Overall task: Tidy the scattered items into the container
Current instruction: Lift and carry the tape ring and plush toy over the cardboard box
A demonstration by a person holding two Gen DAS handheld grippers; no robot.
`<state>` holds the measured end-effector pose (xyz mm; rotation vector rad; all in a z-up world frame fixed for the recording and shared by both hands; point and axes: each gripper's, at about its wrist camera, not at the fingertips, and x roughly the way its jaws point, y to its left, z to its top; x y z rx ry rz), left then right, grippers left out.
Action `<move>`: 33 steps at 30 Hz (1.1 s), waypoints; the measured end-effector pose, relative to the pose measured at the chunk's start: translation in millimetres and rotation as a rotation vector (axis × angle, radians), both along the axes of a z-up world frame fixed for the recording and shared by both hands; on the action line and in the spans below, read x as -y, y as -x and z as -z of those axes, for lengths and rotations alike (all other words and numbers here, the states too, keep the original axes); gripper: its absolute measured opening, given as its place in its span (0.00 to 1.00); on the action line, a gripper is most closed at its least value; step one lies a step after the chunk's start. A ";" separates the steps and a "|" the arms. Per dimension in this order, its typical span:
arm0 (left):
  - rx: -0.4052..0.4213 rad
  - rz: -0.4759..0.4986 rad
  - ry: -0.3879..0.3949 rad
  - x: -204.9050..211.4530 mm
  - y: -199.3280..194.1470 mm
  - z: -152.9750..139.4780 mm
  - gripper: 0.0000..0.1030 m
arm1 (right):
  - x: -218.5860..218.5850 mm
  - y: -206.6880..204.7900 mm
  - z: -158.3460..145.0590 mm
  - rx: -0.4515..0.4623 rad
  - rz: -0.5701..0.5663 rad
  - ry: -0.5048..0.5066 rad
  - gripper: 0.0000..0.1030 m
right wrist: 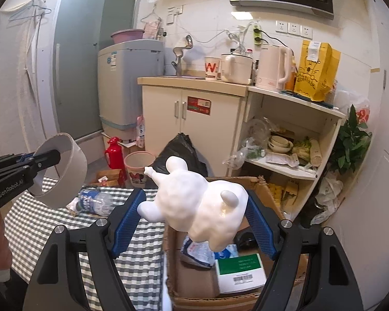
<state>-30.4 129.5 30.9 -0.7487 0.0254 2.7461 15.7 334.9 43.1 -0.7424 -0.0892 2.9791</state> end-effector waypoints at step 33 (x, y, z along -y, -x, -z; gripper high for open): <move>0.107 0.206 0.035 -121.5 51.1 39.7 0.10 | -100.0 21.7 33.5 0.105 0.177 0.035 0.74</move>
